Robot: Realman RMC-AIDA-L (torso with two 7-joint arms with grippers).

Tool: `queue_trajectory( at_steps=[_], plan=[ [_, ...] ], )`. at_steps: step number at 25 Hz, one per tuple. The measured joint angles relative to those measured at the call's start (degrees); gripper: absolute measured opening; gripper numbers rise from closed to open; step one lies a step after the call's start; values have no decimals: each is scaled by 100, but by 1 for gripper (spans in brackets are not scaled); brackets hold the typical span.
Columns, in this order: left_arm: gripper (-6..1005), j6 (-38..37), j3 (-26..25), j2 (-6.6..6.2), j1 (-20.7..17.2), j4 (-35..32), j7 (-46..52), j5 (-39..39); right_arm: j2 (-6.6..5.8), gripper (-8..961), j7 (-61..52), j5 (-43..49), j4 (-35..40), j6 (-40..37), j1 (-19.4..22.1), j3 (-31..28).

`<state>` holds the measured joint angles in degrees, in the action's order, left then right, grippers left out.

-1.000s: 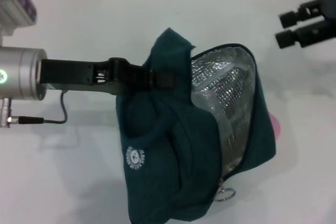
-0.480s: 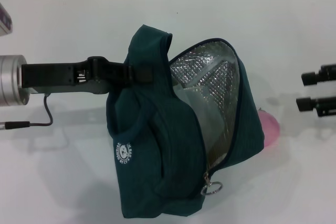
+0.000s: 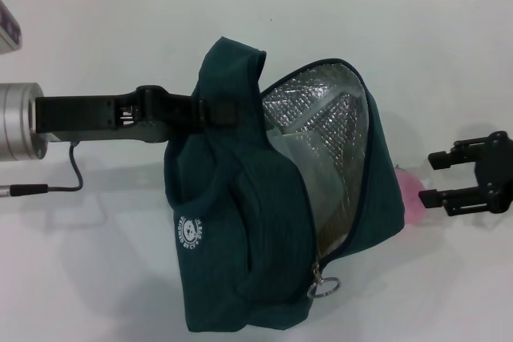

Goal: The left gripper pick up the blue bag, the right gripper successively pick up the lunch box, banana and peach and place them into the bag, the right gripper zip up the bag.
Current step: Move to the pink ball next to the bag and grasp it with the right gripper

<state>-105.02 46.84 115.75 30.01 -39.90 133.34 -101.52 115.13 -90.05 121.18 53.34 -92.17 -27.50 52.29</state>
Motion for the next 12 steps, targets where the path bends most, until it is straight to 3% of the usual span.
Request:
queue_trajectory(
  at_steps=[12],
  plan=[
    [55,0,0,0,23,0,-1,5,40,659,10,-72,-212,666,-150,727]
  ],
)
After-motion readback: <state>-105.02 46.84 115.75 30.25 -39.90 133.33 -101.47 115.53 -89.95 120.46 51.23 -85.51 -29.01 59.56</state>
